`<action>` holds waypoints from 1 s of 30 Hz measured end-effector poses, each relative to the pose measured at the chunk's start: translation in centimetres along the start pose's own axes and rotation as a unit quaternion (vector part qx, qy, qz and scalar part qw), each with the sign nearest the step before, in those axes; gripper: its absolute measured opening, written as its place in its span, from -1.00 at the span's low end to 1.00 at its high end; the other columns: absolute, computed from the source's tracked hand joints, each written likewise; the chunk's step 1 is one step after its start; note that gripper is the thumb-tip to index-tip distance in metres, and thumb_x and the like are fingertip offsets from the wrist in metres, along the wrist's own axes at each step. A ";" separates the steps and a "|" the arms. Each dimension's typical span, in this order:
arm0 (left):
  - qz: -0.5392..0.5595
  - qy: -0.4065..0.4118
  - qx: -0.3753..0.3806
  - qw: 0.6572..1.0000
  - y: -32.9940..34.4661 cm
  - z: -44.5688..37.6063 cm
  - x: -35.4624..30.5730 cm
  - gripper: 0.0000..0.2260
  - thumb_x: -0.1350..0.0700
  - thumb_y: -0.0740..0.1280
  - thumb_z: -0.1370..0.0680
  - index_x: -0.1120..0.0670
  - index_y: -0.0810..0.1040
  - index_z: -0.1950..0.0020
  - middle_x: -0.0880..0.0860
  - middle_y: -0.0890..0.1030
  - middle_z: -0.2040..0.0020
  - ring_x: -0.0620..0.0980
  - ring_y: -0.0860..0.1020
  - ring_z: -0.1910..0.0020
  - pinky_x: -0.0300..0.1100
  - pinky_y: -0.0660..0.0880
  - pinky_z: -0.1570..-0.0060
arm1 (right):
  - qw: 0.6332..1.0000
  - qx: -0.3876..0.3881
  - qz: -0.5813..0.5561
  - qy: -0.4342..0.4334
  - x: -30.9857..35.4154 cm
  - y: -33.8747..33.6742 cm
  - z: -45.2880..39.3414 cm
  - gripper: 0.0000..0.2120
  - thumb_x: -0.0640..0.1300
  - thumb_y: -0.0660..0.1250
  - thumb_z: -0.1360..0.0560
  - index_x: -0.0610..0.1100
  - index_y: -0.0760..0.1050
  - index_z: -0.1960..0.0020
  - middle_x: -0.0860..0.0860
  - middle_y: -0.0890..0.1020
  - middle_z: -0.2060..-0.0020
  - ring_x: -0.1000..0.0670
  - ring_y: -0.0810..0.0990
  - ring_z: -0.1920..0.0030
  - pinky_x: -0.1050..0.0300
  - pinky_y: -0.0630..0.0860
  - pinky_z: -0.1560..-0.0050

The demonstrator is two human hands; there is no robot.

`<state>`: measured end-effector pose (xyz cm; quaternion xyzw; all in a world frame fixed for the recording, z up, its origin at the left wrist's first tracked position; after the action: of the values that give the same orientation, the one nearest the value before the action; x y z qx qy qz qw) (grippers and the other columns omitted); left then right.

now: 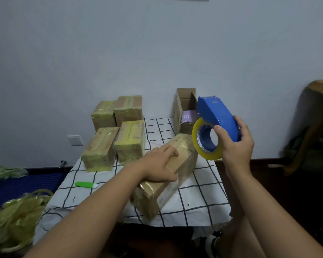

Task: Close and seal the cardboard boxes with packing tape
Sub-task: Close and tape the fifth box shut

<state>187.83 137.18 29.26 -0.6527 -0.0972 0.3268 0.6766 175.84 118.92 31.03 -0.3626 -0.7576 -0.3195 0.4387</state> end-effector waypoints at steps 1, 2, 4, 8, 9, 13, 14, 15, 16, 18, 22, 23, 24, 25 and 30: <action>0.020 0.012 0.013 1.000 -0.2 0.7 0.2 -0.32 -0.09 0.46 -0.37 -0.11 0.22 -0.40 0.03 0.33 -0.39 0.05 0.39 -0.23 -0.01 0.40 -0.21 | 1.000 0.006 -0.003 -0.003 0.3 0.1 -0.1 -0.45 -0.09 0.50 -0.47 -0.03 0.42 -0.41 0.15 0.52 -0.20 0.40 0.51 -0.07 0.46 0.49 0.05; 0.026 0.020 0.026 0.999 -0.3 1.4 0.4 -0.31 -0.07 0.47 -0.38 -0.12 0.21 -0.41 0.04 0.38 -0.35 0.05 0.41 -0.19 -0.03 0.41 -0.18 | 1.000 0.010 -0.005 -0.006 0.5 0.3 -0.1 -0.45 -0.10 0.50 -0.47 -0.04 0.42 -0.41 0.18 0.52 -0.19 0.43 0.50 -0.06 0.48 0.48 0.06; -0.004 0.042 0.051 0.998 -0.2 2.2 0.6 -0.29 -0.08 0.47 -0.39 -0.15 0.17 -0.44 0.05 0.31 -0.46 0.10 0.35 -0.35 -0.03 0.32 -0.31 | 1.000 0.014 -0.009 -0.012 0.8 0.6 -0.2 -0.45 -0.10 0.50 -0.47 -0.04 0.42 -0.41 0.19 0.51 -0.18 0.41 0.50 -0.08 0.48 0.48 0.05; -0.068 0.077 0.077 0.992 0.0 2.6 1.5 -0.28 -0.13 0.40 -0.45 -0.19 0.11 -0.51 -0.08 0.03 -0.61 -0.04 -0.05 -0.58 0.03 -0.11 -0.52 | 0.999 0.033 0.005 -0.022 1.0 1.8 0.2 -0.46 -0.11 0.49 -0.48 -0.06 0.42 -0.42 0.10 0.51 -0.23 0.25 0.51 -0.17 0.46 0.49 0.01; -0.084 0.085 0.077 0.990 0.0 2.5 1.7 -0.29 -0.13 0.38 -0.46 -0.19 0.10 -0.53 -0.09 0.04 -0.61 -0.05 -0.07 -0.58 0.06 -0.14 -0.53 | 0.999 0.042 0.006 -0.023 1.0 2.1 0.3 -0.46 -0.11 0.48 -0.48 -0.05 0.42 -0.42 0.09 0.51 -0.23 0.24 0.51 -0.17 0.45 0.49 0.01; -0.130 0.086 0.076 0.985 0.2 2.8 2.3 -0.36 -0.13 0.27 -0.55 -0.25 0.05 -0.57 -0.14 -0.02 -0.61 -0.01 -0.09 -0.58 0.13 -0.11 -0.53 | 0.996 0.082 0.001 -0.020 1.0 3.1 0.8 -0.48 -0.14 0.47 -0.49 -0.03 0.42 -0.41 0.11 0.51 -0.21 0.26 0.53 -0.14 0.43 0.50 0.04; -0.137 0.074 0.071 0.985 0.3 3.0 2.6 -0.39 -0.14 0.24 -0.57 -0.29 0.04 -0.56 -0.13 -0.05 -0.61 0.00 -0.09 -0.57 0.13 -0.08 -0.52 | 0.996 0.092 0.001 -0.021 1.0 3.3 0.9 -0.49 -0.14 0.47 -0.49 -0.02 0.42 -0.40 0.11 0.52 -0.21 0.25 0.54 -0.14 0.42 0.51 0.04; -0.137 0.061 0.065 0.987 0.4 3.2 2.7 -0.41 -0.14 0.22 -0.58 -0.32 0.04 -0.55 -0.12 -0.06 -0.60 0.01 -0.07 -0.55 0.13 -0.06 -0.50 | 0.994 0.103 0.004 -0.021 0.9 3.5 0.9 -0.51 -0.14 0.47 -0.50 0.00 0.43 -0.39 0.10 0.52 -0.21 0.21 0.54 -0.15 0.41 0.52 0.04; -0.130 0.053 0.060 0.988 0.5 3.3 2.9 -0.42 -0.13 0.21 -0.58 -0.33 0.04 -0.55 -0.11 -0.04 -0.59 0.01 -0.05 -0.54 0.12 -0.04 -0.49 | 0.993 0.113 0.006 -0.021 0.9 3.7 0.9 -0.51 -0.13 0.47 -0.50 0.02 0.43 -0.38 0.08 0.52 -0.22 0.16 0.55 -0.17 0.40 0.53 0.04; -0.123 0.059 0.052 0.989 0.6 3.6 3.0 -0.43 -0.10 0.20 -0.60 -0.31 0.04 -0.55 -0.10 -0.03 -0.59 -0.02 -0.05 -0.55 0.12 -0.04 -0.49 | 0.991 0.131 0.008 -0.020 0.8 4.2 0.9 -0.52 -0.12 0.47 -0.50 0.04 0.43 -0.37 0.03 0.52 -0.26 0.08 0.56 -0.18 0.38 0.54 0.04; -0.099 0.091 0.047 0.990 0.8 3.7 3.8 -0.46 0.03 0.16 -0.63 -0.30 0.06 -0.56 -0.16 -0.03 -0.61 -0.08 -0.11 -0.57 0.11 -0.13 -0.52 | 0.988 0.156 -0.005 -0.015 0.6 5.0 0.9 -0.53 -0.12 0.46 -0.51 0.06 0.44 -0.37 -0.04 0.53 -0.26 -0.01 0.57 -0.18 0.32 0.57 0.05; -0.084 0.092 0.044 0.991 1.0 3.8 4.0 -0.46 0.04 0.15 -0.63 -0.30 0.07 -0.55 -0.18 -0.03 -0.60 -0.09 -0.12 -0.57 0.11 -0.16 -0.52 | 0.986 0.168 -0.008 -0.012 0.5 5.2 0.9 -0.53 -0.10 0.47 -0.50 0.08 0.44 -0.36 -0.04 0.53 -0.26 -0.01 0.57 -0.17 0.30 0.58 0.04; -0.067 0.094 0.035 0.993 1.3 3.8 4.1 -0.47 0.06 0.14 -0.64 -0.30 0.08 -0.55 -0.18 -0.02 -0.60 -0.10 -0.11 -0.57 0.09 -0.17 -0.52 | 0.983 0.181 -0.009 -0.007 0.4 5.4 0.9 -0.53 -0.06 0.48 -0.48 0.11 0.45 -0.35 -0.04 0.53 -0.26 -0.01 0.58 -0.17 0.27 0.59 0.03; -0.043 0.094 0.015 0.995 1.5 3.8 4.1 -0.48 0.07 0.14 -0.64 -0.27 0.11 -0.55 -0.17 0.04 -0.60 -0.10 -0.07 -0.57 0.04 -0.14 -0.53 | 0.981 0.195 -0.009 -0.003 0.3 5.6 0.8 -0.52 -0.02 0.47 -0.44 0.15 0.46 -0.32 -0.02 0.53 -0.25 0.00 0.58 -0.17 0.25 0.60 0.01; 0.335 -0.046 -0.109 0.935 0.1 3.6 4.5 -0.65 0.19 0.11 -0.63 0.01 0.50 -0.36 0.00 0.55 -0.32 -0.08 0.52 -0.14 -0.16 0.41 -0.21 | 0.968 0.251 -0.001 0.016 -0.8 6.2 1.0 -0.45 0.11 0.46 -0.31 0.14 0.51 -0.29 -0.02 0.52 -0.25 -0.02 0.57 -0.16 0.21 0.60 0.03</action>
<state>189.21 142.72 28.27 -0.7016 0.0607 0.5513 0.4474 180.88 122.78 30.95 -0.2348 -0.8068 -0.1257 0.5274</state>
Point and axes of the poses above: each hand's wrist, its own z-axis away from the middle knuckle, its own y-axis out of the palm, x = y × z, the point moved 2 cm from there along -z, towards the middle knuckle
